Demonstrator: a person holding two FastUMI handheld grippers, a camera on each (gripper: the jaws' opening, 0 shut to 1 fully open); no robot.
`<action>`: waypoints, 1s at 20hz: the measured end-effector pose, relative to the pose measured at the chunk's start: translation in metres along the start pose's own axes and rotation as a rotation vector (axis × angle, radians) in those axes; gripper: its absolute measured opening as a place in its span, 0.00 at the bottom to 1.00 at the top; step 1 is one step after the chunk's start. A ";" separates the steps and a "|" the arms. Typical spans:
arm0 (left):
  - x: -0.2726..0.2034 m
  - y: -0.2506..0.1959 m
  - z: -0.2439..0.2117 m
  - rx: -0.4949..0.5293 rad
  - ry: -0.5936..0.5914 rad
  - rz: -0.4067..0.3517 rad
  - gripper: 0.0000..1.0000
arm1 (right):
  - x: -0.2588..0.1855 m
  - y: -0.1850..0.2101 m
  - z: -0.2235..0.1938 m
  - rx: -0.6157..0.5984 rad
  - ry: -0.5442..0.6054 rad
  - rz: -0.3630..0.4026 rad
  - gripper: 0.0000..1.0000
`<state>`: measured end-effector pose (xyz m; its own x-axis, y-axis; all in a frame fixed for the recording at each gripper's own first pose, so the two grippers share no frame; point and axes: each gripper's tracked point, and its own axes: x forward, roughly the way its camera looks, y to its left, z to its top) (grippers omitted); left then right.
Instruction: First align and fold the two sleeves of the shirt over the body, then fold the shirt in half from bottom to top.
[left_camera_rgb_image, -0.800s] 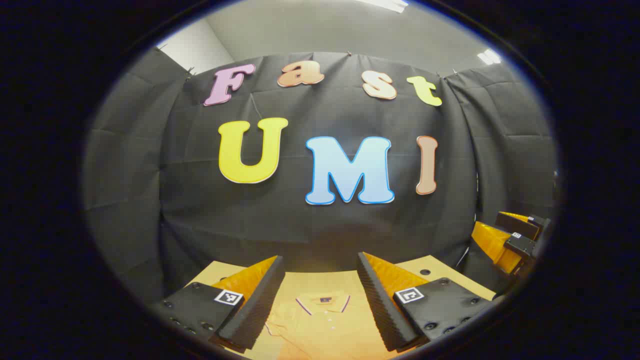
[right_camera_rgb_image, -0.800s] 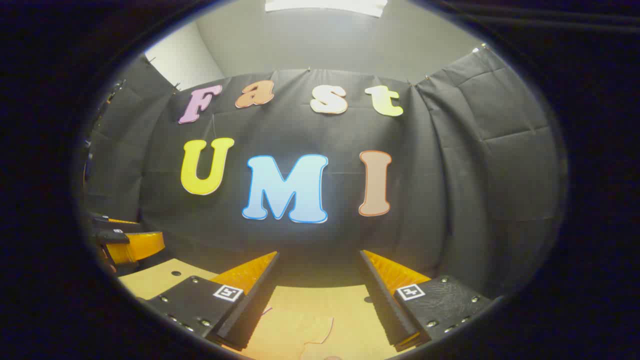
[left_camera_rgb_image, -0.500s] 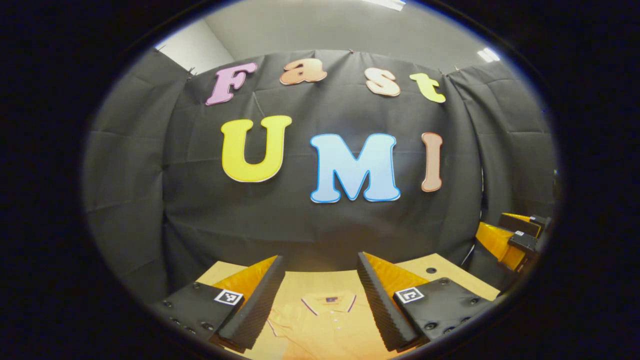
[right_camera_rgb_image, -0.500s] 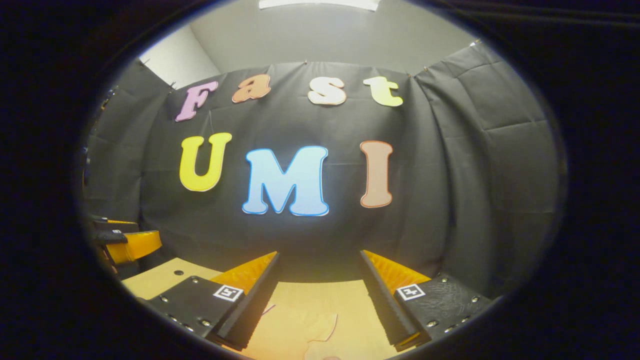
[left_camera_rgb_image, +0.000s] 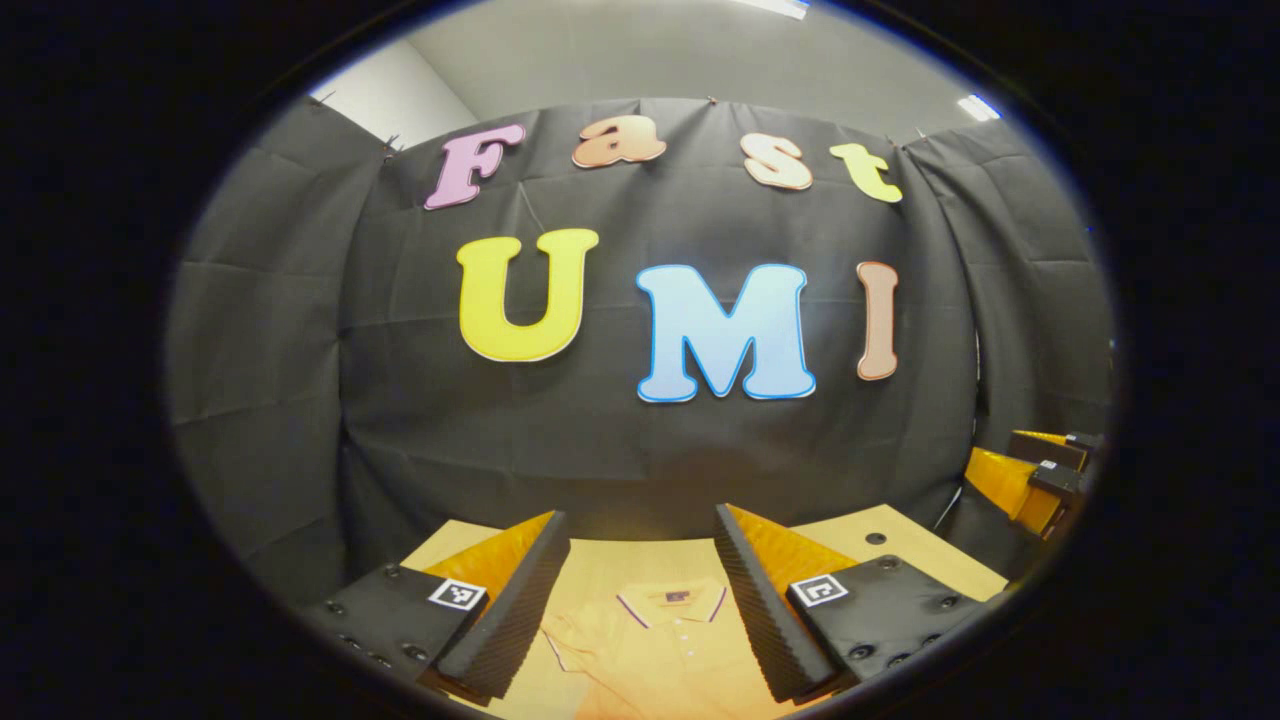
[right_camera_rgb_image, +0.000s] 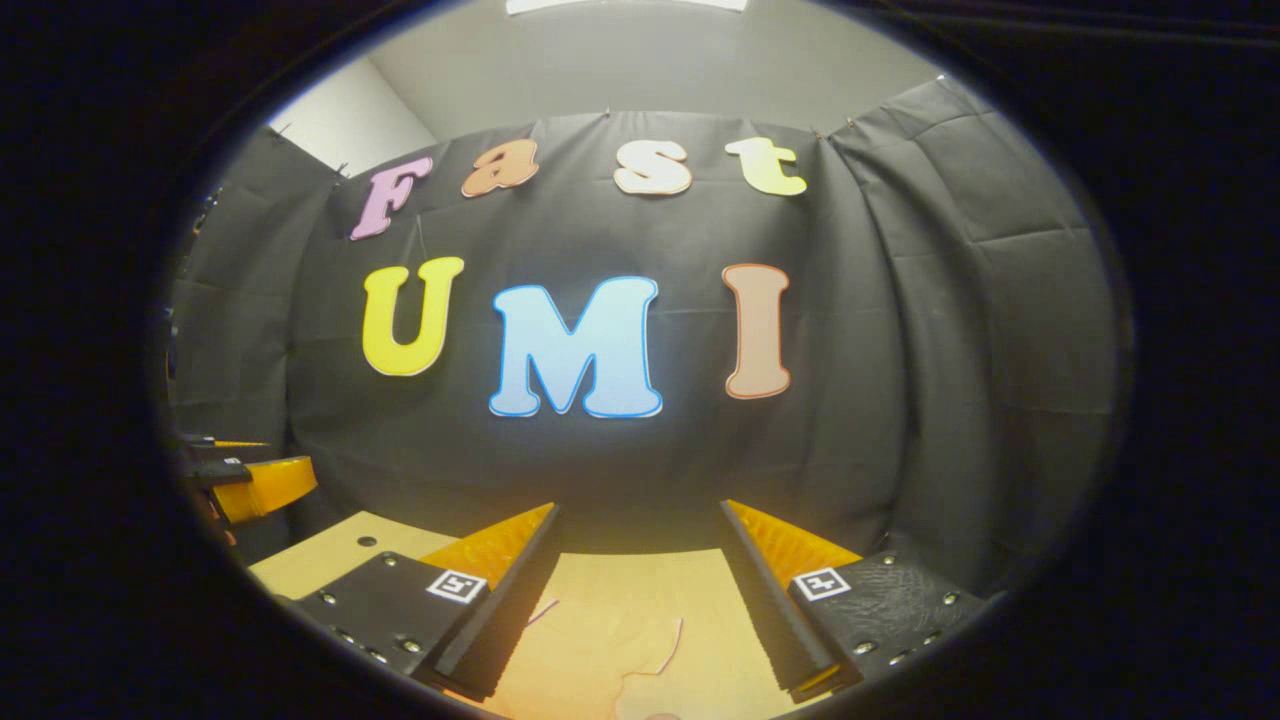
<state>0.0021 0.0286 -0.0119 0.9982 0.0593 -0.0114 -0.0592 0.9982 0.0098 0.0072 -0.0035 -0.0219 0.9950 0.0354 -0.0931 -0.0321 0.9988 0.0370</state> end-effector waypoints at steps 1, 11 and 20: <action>-0.001 0.000 0.000 -0.003 -0.001 0.001 0.94 | 0.002 0.000 -0.004 0.001 0.012 0.004 0.96; 0.009 0.029 -0.022 -0.008 0.039 0.057 0.95 | 0.054 -0.013 -0.099 0.015 0.236 0.012 0.96; 0.006 0.061 -0.025 0.033 0.064 0.121 0.95 | 0.125 -0.024 -0.228 -0.011 0.508 -0.003 0.96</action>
<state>0.0041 0.0896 -0.0366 0.9809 0.1807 -0.0719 -0.1776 0.9829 0.0479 0.1103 -0.0155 -0.2617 0.8236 0.0418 -0.5656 -0.0330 0.9991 0.0258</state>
